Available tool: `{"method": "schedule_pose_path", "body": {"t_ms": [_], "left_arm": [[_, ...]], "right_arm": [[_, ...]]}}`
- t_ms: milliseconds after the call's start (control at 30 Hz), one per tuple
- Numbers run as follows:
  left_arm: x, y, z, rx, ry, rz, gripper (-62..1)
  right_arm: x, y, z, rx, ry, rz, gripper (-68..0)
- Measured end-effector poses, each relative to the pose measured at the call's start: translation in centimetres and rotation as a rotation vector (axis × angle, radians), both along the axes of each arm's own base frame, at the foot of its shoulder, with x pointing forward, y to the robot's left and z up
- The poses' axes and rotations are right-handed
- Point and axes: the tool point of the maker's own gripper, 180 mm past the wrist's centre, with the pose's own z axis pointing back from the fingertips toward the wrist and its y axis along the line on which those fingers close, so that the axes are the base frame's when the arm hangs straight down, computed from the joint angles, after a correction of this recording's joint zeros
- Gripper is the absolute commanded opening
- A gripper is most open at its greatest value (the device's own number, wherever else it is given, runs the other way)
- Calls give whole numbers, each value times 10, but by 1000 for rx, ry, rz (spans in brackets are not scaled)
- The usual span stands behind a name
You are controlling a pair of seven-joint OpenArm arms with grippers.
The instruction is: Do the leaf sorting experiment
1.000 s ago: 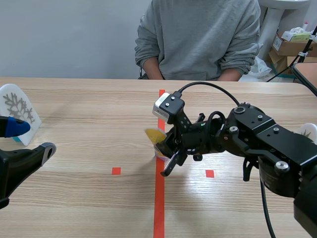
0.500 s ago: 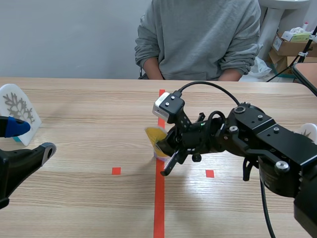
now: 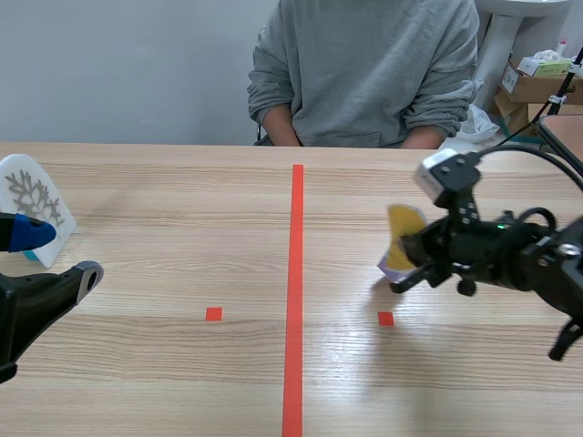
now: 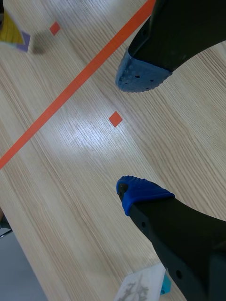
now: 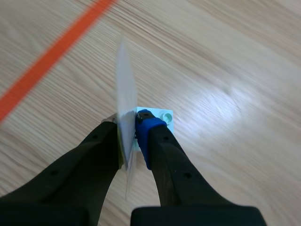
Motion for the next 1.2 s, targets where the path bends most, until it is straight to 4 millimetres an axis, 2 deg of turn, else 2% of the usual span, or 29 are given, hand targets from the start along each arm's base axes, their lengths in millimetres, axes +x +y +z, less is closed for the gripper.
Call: {"method": "schedule_pose_path", "body": {"t_ms": [100,233,500,667,900,1200], "left_arm": [[0,0,0,0,0,0,-207],[0,0,0,0,0,0,-207],[0,0,0,0,0,0,-207],[0,0,0,0,1,0,-207],[0,0,0,0,0,0,-207],[0,0,0,0,0,0,-207]], "right_arm": [[-6,-44,1,10,4,-138,-664],[-12,-93,11,37,-15,-291,-664],[-27,-163,17,-14,-32,-519,-664],[-29,-175,15,-31,-25,-553,-664],[-46,-186,-17,-59,61,-596,-664],[-49,-193,-20,-111,67,-606,-648]]}}
